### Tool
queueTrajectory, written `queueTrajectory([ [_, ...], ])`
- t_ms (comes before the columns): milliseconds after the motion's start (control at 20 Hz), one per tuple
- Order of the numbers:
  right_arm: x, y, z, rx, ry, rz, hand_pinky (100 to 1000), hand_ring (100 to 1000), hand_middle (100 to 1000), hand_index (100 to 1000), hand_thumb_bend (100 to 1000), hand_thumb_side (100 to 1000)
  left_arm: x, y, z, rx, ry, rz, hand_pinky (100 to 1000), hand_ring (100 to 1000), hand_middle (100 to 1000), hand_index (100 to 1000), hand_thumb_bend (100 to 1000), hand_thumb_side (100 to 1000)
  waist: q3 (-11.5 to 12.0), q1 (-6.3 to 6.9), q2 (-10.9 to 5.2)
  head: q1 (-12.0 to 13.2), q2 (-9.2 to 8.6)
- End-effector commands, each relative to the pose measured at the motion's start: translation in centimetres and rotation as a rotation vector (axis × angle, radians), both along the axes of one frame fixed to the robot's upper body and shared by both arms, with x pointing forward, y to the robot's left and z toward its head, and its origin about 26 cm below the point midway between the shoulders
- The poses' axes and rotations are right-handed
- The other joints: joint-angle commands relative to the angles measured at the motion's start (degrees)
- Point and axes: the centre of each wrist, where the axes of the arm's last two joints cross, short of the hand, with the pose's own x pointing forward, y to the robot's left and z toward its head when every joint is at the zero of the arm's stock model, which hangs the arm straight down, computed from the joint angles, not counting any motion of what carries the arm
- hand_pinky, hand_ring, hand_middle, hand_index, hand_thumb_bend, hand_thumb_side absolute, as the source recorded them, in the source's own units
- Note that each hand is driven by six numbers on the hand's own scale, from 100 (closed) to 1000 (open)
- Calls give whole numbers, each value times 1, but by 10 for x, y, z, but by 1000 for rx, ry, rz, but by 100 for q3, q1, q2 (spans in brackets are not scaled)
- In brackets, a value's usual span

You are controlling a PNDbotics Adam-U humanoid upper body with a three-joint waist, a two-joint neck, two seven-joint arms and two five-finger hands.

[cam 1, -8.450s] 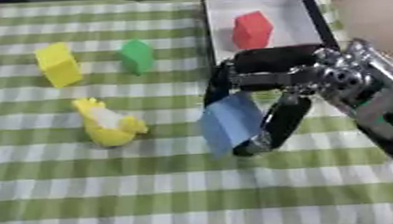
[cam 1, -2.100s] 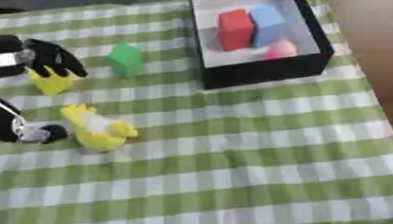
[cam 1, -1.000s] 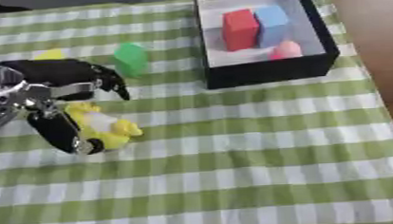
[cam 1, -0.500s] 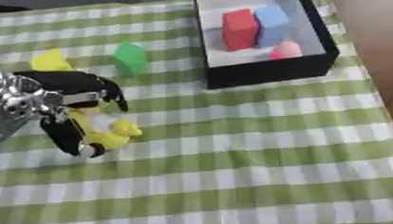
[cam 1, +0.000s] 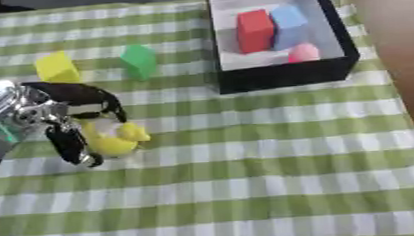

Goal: Pick up objects on the table and place them in the box.

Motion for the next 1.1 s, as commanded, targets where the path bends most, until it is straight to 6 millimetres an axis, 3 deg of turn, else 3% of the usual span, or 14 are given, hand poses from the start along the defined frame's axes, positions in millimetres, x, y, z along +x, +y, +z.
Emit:
queueTrajectory([
  [50,-4,0,9,-11,-27,9,920,740,603,796,100,256,1,4,6,19,-23,10,835,845,824,835,387,100,9,-35,-40,12,-13],
  [400,-4,0,7,-3,-21,7,920,740,604,796,100,259,-3,-1,12,8,-101,-6,720,699,660,696,255,100,5,-38,-44,15,-13],
  [450,-4,0,7,-1,-22,6,920,740,604,796,100,258,-3,-2,12,7,-123,-9,702,662,617,642,233,100,3,-38,-45,16,-13],
  [550,-4,-1,7,6,-24,3,920,739,604,796,100,255,-4,-4,13,-4,-183,-18,672,609,558,559,224,100,0,-36,-50,26,-13],
  [700,-5,-3,7,19,-35,-7,920,739,604,795,100,246,-7,-5,20,-17,-273,-40,644,581,526,517,237,100,-10,-32,-60,40,-13],
  [850,-6,-6,8,30,-47,-22,919,737,603,793,100,263,-20,-9,42,-46,-347,-82,635,574,521,510,247,100,-10,-20,-73,47,-13],
  [1100,-6,-8,10,36,-51,-36,918,735,600,791,100,233,-53,-28,103,-127,-509,-187,624,565,516,503,263,100,14,19,-116,44,-13],
])
